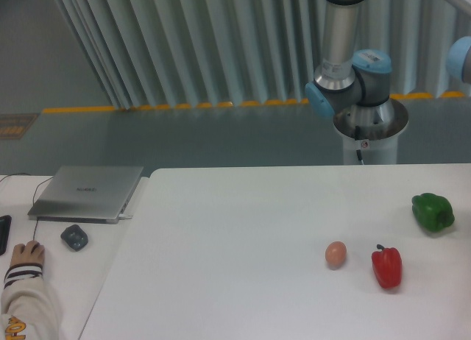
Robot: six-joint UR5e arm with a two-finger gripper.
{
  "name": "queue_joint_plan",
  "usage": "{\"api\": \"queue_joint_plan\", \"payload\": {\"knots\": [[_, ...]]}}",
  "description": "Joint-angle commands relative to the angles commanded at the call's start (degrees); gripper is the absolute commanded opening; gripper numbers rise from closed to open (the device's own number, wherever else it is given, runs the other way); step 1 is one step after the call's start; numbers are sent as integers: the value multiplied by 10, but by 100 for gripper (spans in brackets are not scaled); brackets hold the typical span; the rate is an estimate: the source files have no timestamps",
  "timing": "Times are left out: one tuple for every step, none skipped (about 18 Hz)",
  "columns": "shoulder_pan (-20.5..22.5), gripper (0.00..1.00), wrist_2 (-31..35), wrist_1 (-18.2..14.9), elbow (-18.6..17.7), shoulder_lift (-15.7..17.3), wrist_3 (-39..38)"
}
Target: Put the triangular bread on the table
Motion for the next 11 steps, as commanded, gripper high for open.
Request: {"api": "queue_joint_plan", "payload": {"knots": [[2,100,1,28,4,-18,32],[4,100,1,47,4,-26,50],[6,100,1,57,3,-33,58],[7,100,0,60,3,-38,57],[7,100,0,61,1,-41,54],[6,100,-1,66,1,-45,56],[6,100,-2,69,2,-48,56],[5,100,-2,71,4,-52,56],[4,100,-2,77,4,-57,57],[3,100,-2,82,4,-61,57],[2,100,-2,87,4,-63,57]]}}
